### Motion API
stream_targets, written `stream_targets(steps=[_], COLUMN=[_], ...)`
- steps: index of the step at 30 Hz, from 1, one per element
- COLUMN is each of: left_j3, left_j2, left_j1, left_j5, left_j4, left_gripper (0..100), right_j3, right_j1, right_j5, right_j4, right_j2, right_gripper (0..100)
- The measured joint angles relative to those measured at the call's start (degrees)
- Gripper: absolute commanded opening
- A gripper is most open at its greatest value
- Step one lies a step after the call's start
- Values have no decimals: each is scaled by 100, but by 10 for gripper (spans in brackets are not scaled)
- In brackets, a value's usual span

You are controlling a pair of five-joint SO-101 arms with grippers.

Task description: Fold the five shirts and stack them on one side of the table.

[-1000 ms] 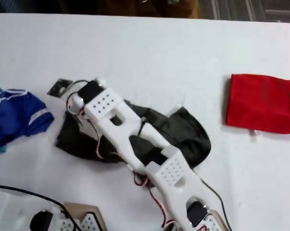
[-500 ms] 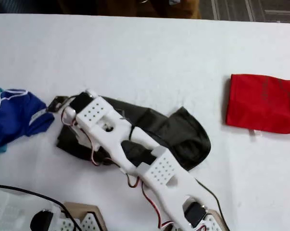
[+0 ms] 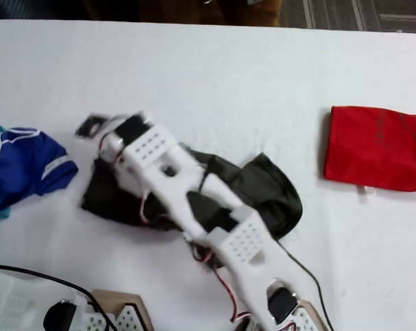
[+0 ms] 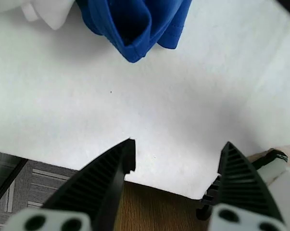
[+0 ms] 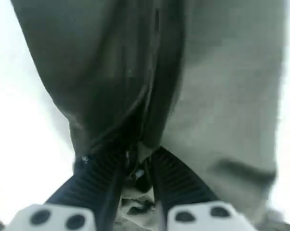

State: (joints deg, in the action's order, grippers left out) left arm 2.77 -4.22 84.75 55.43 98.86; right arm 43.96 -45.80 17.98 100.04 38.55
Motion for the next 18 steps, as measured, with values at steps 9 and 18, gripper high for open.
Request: stream_targets(steps=[9, 18], left_j3=[0, 0], left_j2=[0, 0], left_j1=[-308, -747], left_j5=[0, -9], left_j4=[18, 26], left_gripper=[294, 294], right_j3=[0, 9], right_j1=[448, -88], right_j5=[949, 1618], right_j4=[0, 0], right_j2=[-2347, -4220], right_gripper=[18, 18])
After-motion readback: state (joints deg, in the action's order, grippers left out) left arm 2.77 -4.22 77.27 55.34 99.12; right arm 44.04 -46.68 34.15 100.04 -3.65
